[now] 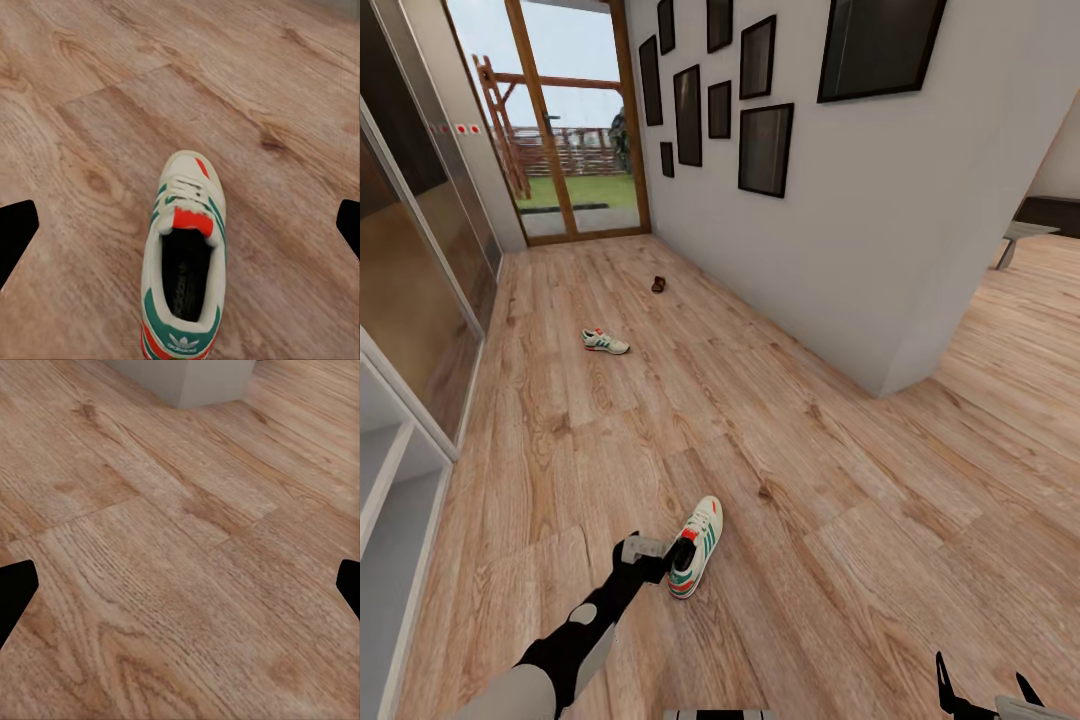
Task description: Pick up the two gym shoes and the two sandals from the corridor floor and place them onto the hallstand (shoe rack) in the corridor, making sure they are on the rack and not on the floor. Arrange them so the two gym shoes are next to each other and the two sandals are next to each other.
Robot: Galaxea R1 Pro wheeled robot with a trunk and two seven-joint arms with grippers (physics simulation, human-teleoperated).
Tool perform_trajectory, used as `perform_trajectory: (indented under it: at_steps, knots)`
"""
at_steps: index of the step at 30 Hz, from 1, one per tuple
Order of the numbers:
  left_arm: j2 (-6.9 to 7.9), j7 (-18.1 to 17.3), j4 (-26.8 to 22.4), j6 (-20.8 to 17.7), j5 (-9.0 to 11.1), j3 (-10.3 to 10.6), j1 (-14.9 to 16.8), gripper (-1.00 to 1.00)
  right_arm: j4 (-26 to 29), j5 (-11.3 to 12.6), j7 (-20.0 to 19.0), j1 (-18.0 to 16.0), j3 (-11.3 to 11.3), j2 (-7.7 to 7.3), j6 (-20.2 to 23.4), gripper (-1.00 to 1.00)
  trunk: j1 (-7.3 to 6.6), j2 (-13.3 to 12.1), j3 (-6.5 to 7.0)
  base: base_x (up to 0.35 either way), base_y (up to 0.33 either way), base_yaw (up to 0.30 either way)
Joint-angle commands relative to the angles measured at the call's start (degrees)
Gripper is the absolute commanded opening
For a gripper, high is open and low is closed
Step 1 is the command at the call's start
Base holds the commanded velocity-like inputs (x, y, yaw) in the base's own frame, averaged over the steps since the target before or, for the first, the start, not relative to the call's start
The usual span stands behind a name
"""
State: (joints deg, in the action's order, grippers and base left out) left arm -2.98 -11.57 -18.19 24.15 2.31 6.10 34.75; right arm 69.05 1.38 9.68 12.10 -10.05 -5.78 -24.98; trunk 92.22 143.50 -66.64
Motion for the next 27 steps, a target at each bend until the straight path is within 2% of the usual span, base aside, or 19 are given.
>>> perform_trajectory:
  at_steps: [1, 3, 11, 18, 27]
  knots:
    - [0.08, -0.03, -0.52, 0.15, 0.43, -0.07, 0.08, 1.00, 0.03, 0.13, 0.16, 0.01, 0.08, -0.02, -0.10, 1.00, -0.01, 0.02, -0.04, 0.000, 0.000, 0.000]
    - [0.14, 0.10, -1.64, 0.06, 1.25, -0.97, 0.44, 1.00, 0.03, 0.12, 0.16, 0.02, 0.10, -0.02, -0.08, 1.00, -0.01, 0.02, -0.04, 0.000, 0.000, 0.000]
    - [-0.21, -0.09, -1.06, -0.08, 1.61, -1.35, 2.09, 1.00, 0.09, 0.15, 0.16, 0.02, 0.08, -0.02, -0.07, 1.00, -0.01, 0.02, -0.04, 0.000, 0.000, 0.000]
    - [-0.57, -0.46, 1.21, 0.25, 0.07, 1.39, 2.59, 1.00, 0.11, 0.25, 0.16, 0.02, 0.05, -0.02, -0.06, 1.00, -0.01, 0.02, -0.04, 0.000, 0.000, 0.000]
    - [-0.46, -0.53, 1.74, 1.28, -0.43, 2.34, 1.50, 1.00, 0.12, 0.21, 0.16, 0.01, 0.04, -0.02, -0.06, 1.00, -0.01, 0.02, -0.04, 0.000, 0.000, 0.000]
